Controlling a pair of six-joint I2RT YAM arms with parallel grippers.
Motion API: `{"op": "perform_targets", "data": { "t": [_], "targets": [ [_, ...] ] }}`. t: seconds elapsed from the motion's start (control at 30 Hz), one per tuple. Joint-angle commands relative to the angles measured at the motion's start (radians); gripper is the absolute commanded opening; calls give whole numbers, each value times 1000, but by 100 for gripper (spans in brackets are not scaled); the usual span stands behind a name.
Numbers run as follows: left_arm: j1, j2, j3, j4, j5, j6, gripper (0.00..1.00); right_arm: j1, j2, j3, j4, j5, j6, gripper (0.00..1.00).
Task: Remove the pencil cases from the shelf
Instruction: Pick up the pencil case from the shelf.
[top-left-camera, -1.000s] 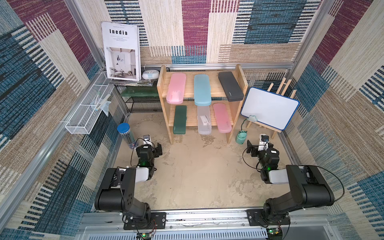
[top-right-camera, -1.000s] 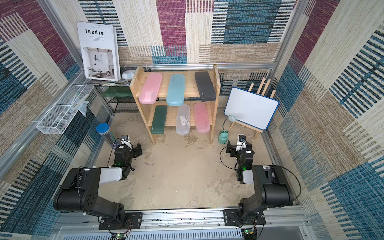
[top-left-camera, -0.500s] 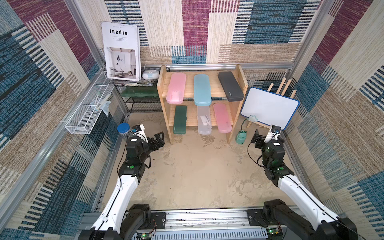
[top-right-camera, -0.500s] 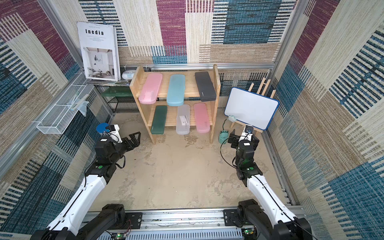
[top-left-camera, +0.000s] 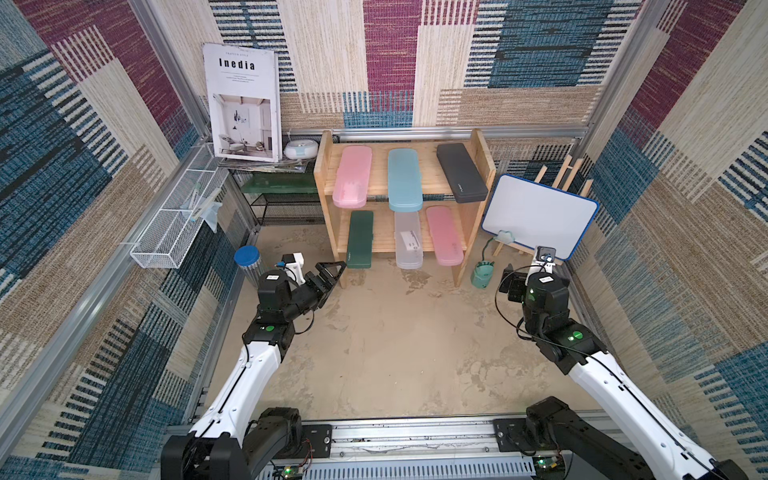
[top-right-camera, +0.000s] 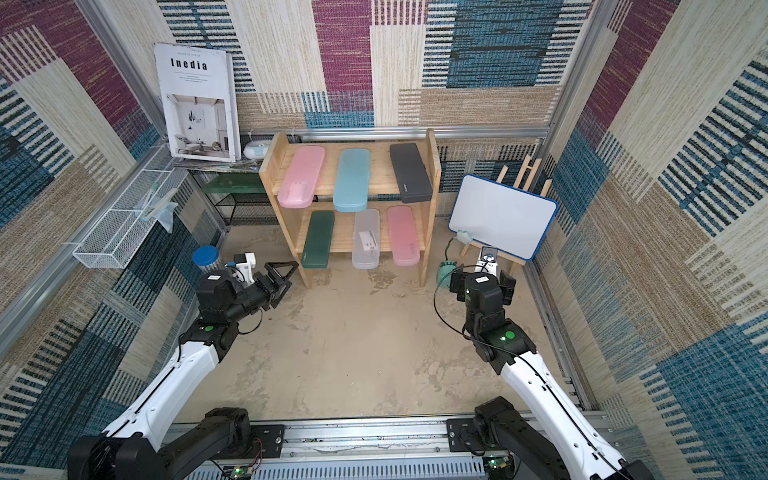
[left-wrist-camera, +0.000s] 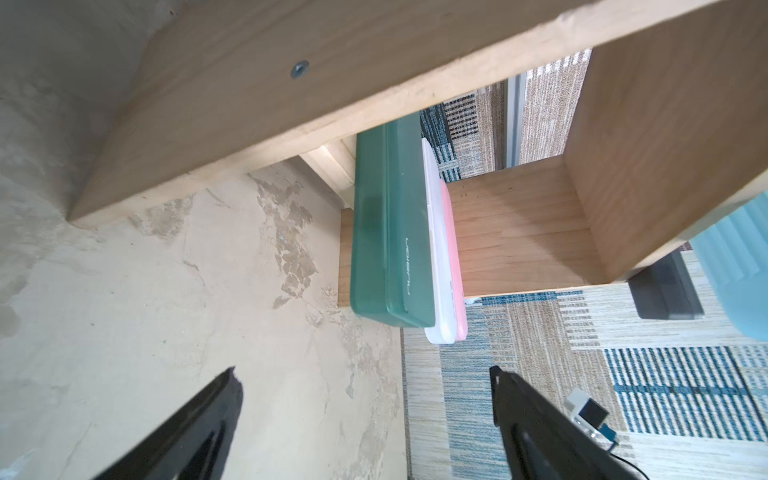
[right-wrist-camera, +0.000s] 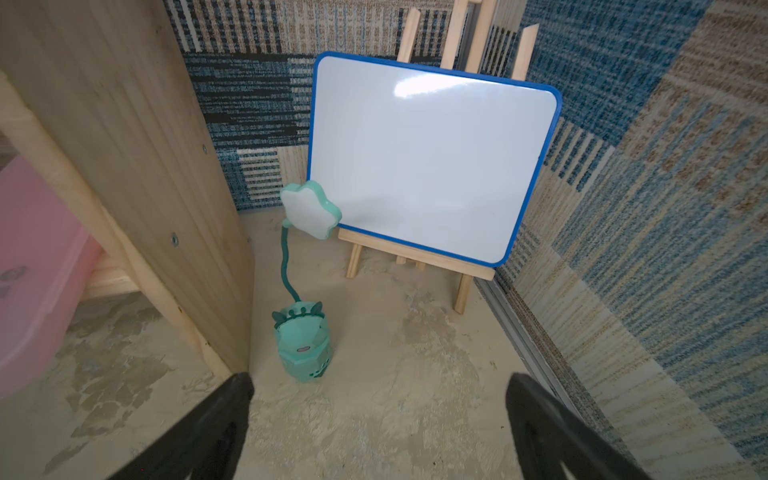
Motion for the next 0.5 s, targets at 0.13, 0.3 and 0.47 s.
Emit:
{"op": "perform_targets", "data": {
  "t": [0.13,0.3,0.47],
  "targets": [
    [-12,111,61,73,71,-48,99,24,43,46,-27,3,23,99],
    [-18,199,73,169,77,-95,96,38,68,65,-18,5,19,100],
    [-25,283,96,257,74,-136,89,51,89,70,3,4,10,99]
  ]
}}
